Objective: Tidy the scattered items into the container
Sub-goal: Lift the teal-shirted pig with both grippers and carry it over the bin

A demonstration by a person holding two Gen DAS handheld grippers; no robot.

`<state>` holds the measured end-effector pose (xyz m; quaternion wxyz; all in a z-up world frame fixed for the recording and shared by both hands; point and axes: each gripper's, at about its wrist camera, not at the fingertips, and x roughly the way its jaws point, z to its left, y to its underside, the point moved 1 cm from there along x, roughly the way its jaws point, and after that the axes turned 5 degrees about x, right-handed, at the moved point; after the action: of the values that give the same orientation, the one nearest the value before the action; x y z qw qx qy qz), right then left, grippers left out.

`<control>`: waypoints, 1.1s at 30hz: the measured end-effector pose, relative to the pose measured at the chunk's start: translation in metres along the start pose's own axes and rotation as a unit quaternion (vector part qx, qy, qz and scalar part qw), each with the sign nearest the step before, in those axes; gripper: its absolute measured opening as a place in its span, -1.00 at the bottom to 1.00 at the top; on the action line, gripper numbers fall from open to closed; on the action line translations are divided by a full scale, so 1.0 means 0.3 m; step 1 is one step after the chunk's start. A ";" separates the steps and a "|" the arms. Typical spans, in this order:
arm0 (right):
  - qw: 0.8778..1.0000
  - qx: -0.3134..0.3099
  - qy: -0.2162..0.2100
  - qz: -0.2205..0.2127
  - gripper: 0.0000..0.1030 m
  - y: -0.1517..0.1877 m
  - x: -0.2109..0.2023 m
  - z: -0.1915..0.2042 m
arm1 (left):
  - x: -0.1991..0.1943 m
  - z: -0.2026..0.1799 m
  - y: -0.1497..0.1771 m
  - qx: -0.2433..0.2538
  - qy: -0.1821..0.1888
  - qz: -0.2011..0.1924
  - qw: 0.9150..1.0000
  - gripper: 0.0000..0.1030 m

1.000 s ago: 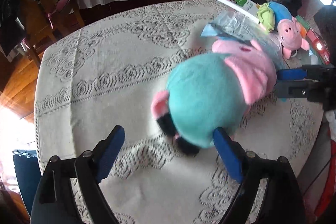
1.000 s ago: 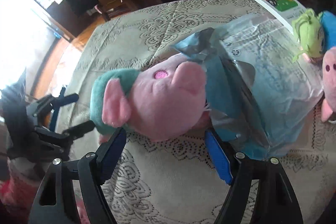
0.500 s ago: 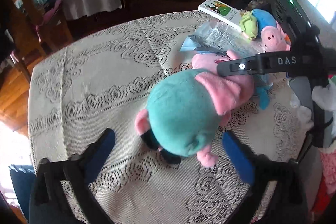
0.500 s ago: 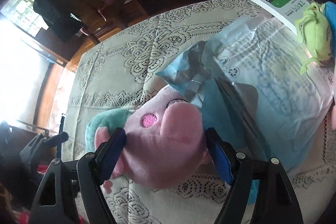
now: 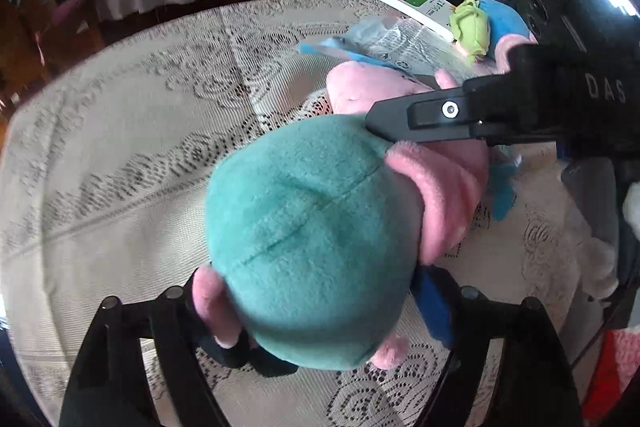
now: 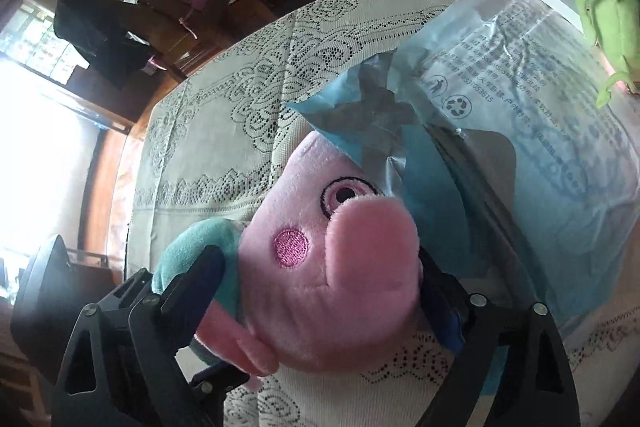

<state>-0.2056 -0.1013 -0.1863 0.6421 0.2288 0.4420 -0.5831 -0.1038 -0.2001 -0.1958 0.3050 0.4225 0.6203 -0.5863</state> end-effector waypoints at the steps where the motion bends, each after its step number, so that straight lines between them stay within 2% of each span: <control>1: 1.000 0.000 -0.009 0.001 0.71 0.008 -0.005 0.001 | -0.011 -0.002 0.008 0.004 -0.008 -0.001 1.000 0.49; 4: 0.999 -0.014 -0.032 0.012 0.68 0.046 -0.021 0.033 | -0.075 0.023 0.050 -0.007 -0.024 -0.007 1.000 0.47; 7: 0.997 -0.055 -0.053 0.006 0.67 0.094 -0.051 0.157 | -0.203 0.077 0.125 -0.018 -0.045 -0.026 0.998 0.47; 12: 0.987 -0.133 -0.089 0.017 0.67 0.210 -0.046 0.472 | -0.464 0.217 0.311 -0.055 -0.092 -0.056 0.993 0.47; 17: 0.967 -0.211 -0.132 0.053 0.67 0.391 0.054 0.826 | -0.702 0.404 0.573 -0.112 -0.153 -0.061 0.980 0.47; 21: 0.947 -0.264 -0.160 0.093 0.67 0.553 0.196 1.103 | -0.837 0.580 0.806 -0.173 -0.193 -0.051 0.965 0.47; 26: 0.931 -0.298 -0.166 0.129 0.67 0.687 0.370 1.334 | -0.919 0.775 1.029 -0.250 -0.218 -0.032 0.943 0.48; 30: 0.929 -0.314 -0.154 0.125 0.73 0.754 0.487 1.458 | -0.901 0.918 1.159 -0.308 -0.240 -0.007 0.921 0.69; 32: 0.933 -0.312 -0.135 0.116 0.79 0.767 0.518 1.477 | -0.880 0.978 1.209 -0.335 -0.247 0.002 0.909 0.74; 33: 0.934 -0.313 -0.134 0.113 0.80 0.776 0.522 1.478 | -0.872 1.003 1.238 -0.351 -0.249 0.003 0.903 0.94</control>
<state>0.1381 -0.4957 -0.1449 0.7960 -0.0155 0.4832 -0.3642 0.3081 -0.5566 -0.1797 0.5793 0.1304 0.6886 -0.4162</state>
